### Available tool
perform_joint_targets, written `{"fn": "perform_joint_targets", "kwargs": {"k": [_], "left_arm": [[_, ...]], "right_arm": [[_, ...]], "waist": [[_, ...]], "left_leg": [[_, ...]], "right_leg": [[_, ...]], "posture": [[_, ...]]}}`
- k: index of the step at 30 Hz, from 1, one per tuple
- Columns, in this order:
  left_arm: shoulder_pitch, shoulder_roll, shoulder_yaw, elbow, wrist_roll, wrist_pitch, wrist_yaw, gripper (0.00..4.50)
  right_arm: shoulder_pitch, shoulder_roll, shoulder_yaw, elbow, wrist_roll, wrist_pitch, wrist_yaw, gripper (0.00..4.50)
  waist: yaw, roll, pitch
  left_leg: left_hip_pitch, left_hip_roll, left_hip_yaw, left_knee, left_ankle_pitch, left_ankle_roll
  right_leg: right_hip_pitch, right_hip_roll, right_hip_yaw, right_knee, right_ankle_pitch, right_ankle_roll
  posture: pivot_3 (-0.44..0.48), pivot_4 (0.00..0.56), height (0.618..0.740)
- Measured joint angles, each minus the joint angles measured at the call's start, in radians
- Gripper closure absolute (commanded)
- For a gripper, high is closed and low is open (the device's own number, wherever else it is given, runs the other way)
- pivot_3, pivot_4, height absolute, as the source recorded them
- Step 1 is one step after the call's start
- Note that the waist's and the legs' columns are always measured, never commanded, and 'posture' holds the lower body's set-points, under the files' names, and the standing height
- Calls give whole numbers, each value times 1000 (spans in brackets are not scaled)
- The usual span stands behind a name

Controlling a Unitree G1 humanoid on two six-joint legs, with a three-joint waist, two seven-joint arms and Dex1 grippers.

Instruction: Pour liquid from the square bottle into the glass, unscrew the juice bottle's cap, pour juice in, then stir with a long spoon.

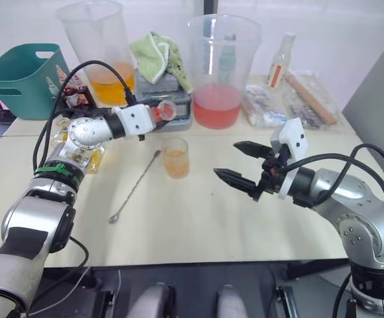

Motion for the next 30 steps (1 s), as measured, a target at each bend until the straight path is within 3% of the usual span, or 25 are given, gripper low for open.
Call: {"fn": "perform_joint_targets", "kwargs": {"k": [6, 11, 16, 30], "left_arm": [[69, 0, 66, -161, -121, 180, -67, 3013], [169, 3, 151, -411, -274, 491, -100, 3013], [284, 13, 250, -770, -400, 848, -5, 3013], [569, 108, 482, -1322, -676, 1454, 168, 3013]], "right_arm": [[-2, 0, 0, 19, -2, -14, 37, 18], [-33, -2, 22, 72, -22, -22, 92, 18], [-86, -3, 68, 155, -55, -56, 171, 18], [-256, 30, 196, 328, -131, -88, 323, 18]], "waist": [[-3, 0, 0], [-4, 0, 0], [-5, 0, 0], [-4, 0, 0]], "left_leg": [[0, 0, 0, 0, 0, 0], [0, 0, -1, 1, 0, 0], [1, 1, -5, 1, 0, 0], [2, 4, -5, 1, 0, 0]], "right_leg": [[-1, 0, 0, 0, 0, 0], [-1, 0, 1, 1, 0, 0], [-1, 0, 2, 1, 0, 0], [-1, 1, 4, 0, 0, 0]], "posture": [[0, 150, 740], [0, 150, 740], [0, 150, 740], [0, 150, 740]]}}
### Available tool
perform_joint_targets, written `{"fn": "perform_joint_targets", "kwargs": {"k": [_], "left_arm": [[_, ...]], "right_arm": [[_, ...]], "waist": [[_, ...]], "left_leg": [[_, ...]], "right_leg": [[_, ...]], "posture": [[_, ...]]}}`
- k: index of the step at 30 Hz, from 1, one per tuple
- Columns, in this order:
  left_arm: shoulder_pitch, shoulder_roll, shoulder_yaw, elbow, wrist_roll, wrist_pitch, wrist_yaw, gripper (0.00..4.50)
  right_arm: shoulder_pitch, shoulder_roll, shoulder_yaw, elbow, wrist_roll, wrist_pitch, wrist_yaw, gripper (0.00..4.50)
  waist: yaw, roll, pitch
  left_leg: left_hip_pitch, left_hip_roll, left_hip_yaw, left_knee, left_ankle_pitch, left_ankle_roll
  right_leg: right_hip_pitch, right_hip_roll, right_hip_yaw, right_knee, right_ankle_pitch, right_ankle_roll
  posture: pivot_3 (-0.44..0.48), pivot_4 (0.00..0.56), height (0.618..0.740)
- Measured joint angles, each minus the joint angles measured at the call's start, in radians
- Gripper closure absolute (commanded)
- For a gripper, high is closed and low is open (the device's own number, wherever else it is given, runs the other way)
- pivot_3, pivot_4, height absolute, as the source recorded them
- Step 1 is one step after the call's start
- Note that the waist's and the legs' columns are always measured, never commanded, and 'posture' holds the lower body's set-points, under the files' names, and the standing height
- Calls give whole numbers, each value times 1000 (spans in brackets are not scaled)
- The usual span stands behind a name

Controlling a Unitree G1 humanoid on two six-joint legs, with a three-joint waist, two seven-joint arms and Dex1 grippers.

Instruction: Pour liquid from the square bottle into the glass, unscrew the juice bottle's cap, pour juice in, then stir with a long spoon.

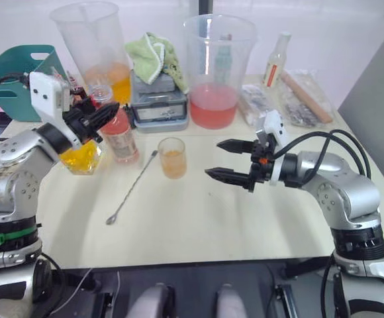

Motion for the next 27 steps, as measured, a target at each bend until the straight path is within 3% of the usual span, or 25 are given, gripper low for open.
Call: {"fn": "perform_joint_targets", "kwargs": {"k": [7, 16, 22, 27], "left_arm": [[163, 95, 262, -159, -170, 169, 31, 3013], [431, 177, 507, -160, -188, 172, -13, 3013], [403, 206, 598, 75, -158, 35, -32, 3013], [329, 256, 519, 262, -80, -106, -46, 3013]], "right_arm": [[-87, 26, 55, 89, -37, -3, 92, 18], [-145, 43, 82, 181, -88, -41, 187, 18], [-149, 57, 82, 194, -108, -53, 200, 18], [-161, 69, 78, 182, -109, -51, 185, 18]], "waist": [[1, 0, 0], [8, 0, 0], [9, 0, 0], [10, -1, 0]], "left_leg": [[1, 1, 0, 0, 0, 0], [4, 2, 1, -3, 0, 0], [5, 2, 1, -3, 0, -1], [5, 1, 1, -4, 0, -1]], "right_leg": [[0, 0, 0, 0, 0, 0], [2, 0, 0, -2, 1, -1], [2, 0, 0, -2, 1, -2], [2, -1, 0, -2, 1, -2]], "posture": [[0, 150, 740], [0, 150, 740], [0, 150, 740], [0, 150, 740]]}}
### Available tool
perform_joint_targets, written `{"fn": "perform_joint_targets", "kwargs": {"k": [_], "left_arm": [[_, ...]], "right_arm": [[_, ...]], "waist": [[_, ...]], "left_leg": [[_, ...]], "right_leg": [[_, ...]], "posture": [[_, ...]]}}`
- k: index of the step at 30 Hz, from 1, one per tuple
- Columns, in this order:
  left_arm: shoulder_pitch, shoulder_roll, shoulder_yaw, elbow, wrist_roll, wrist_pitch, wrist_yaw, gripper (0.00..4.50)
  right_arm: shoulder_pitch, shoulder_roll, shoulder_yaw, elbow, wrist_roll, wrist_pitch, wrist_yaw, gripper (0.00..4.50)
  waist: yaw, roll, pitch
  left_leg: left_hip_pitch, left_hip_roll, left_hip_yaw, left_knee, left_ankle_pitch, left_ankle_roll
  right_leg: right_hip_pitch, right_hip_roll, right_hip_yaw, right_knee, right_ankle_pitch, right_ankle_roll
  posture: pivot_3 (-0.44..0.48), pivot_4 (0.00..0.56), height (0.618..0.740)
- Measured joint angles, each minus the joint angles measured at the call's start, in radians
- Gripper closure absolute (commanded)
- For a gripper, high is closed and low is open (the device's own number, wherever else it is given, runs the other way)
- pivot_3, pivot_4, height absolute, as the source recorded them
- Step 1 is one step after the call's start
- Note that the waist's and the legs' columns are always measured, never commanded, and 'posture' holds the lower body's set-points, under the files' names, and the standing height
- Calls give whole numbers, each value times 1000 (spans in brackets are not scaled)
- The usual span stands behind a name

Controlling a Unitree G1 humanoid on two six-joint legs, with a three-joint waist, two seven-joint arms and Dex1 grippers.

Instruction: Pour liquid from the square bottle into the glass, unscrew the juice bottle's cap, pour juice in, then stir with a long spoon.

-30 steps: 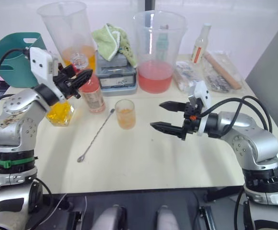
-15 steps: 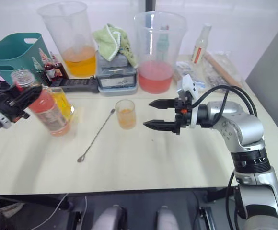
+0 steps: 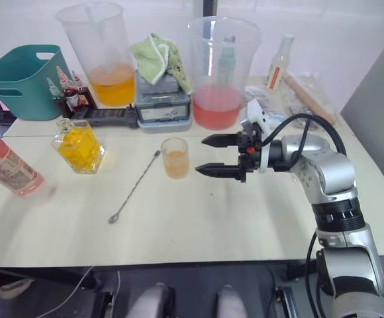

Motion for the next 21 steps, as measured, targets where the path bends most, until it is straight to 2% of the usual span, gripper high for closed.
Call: {"fn": "perform_joint_targets", "kwargs": {"k": [7, 13, 21], "left_arm": [[-205, 21, -177, 330, 101, -207, -42, 3013], [-353, 25, -272, 592, 175, -369, -63, 3013], [-441, 22, -339, 780, 220, -514, -79, 3013]], "right_arm": [[39, -3, -42, -94, 16, 33, -70, 18], [80, -10, -79, -157, 41, 61, -121, 18], [113, -35, -83, -189, 43, 62, -147, 18]], "waist": [[-1, -2, -1], [-7, -4, -1], [-12, -6, -2]], "left_leg": [[-1, 0, 1, -2, 0, 0], [-6, -1, 4, -3, 0, 0], [-8, 0, 6, -3, 0, 0]], "right_leg": [[-2, 0, 0, 0, 0, 0], [-12, 0, 0, 4, 2, -2], [-16, 0, 0, 6, 2, -3]], "posture": [[0, 150, 740], [0, 150, 740], [0, 150, 740]]}}
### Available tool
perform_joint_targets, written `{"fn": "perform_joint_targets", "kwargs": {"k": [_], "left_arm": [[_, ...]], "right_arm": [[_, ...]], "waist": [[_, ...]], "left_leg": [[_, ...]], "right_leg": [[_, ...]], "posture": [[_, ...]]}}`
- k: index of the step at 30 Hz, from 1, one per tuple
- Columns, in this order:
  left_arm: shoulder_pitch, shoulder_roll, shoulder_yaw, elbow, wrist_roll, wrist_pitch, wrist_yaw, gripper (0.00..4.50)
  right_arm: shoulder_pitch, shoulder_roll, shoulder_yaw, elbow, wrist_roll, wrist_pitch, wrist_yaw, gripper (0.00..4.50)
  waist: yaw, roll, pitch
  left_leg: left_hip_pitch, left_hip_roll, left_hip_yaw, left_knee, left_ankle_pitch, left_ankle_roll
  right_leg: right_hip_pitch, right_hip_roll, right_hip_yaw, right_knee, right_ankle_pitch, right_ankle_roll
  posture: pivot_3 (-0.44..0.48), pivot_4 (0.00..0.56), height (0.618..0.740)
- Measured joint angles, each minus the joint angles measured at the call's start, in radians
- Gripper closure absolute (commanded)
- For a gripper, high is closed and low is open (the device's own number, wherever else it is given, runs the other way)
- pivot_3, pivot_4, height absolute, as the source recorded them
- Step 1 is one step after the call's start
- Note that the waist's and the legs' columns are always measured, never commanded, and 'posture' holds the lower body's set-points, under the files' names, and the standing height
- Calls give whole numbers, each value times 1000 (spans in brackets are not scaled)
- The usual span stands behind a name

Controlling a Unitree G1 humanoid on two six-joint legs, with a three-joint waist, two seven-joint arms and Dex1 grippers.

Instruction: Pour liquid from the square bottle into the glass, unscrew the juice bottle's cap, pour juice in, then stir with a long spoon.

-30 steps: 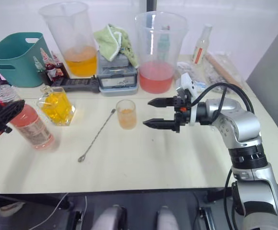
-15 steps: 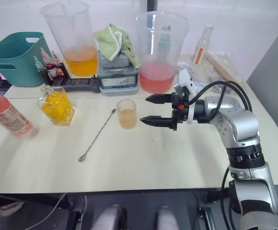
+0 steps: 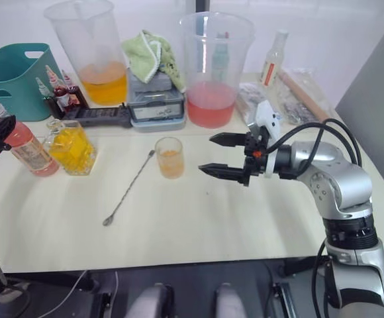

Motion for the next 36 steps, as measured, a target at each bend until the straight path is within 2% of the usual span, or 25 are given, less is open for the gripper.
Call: {"fn": "perform_joint_targets", "kwargs": {"k": [10, 12, 18, 24, 36], "left_arm": [[-13, -3, -2, 49, -2, -45, 3, 3013], [-20, -4, -2, 56, -2, -45, 7, 2020], [-54, -7, 2, 60, -4, -48, 21, 68], [-56, -7, 19, 54, -24, -53, 17, 30], [-54, 10, 109, -198, -129, -41, 18, 30]], "right_arm": [[2, -9, -10, -20, 2, 18, -22, 18], [4, -10, -11, -20, 2, 19, -21, 0], [13, -13, -14, -20, 2, 19, -17, 0], [13, -13, -16, -20, 2, 19, -11, 0], [-5, -5, -15, -6, 2, 18, 9, 0]], "waist": [[1, 0, 0], [2, 0, 0], [2, 0, 0], [2, 0, 0], [2, 0, 0]], "left_leg": [[1, 0, 0, 0, 0, 0], [1, 0, 0, 0, 0, 0], [1, 0, 0, 0, 0, 0], [1, 0, 0, 0, 0, 0], [1, 0, 0, 0, 0, 0]], "right_leg": [[1, 0, 0, 1, 0, 0], [1, 0, 0, 1, 0, 0], [1, 0, 0, 1, 0, 0], [1, 0, 0, 1, 0, 0], [1, 0, 0, 1, 0, 0]], "posture": [[0, 150, 740], [0, 150, 740], [0, 150, 740], [0, 150, 740], [0, 150, 740]]}}
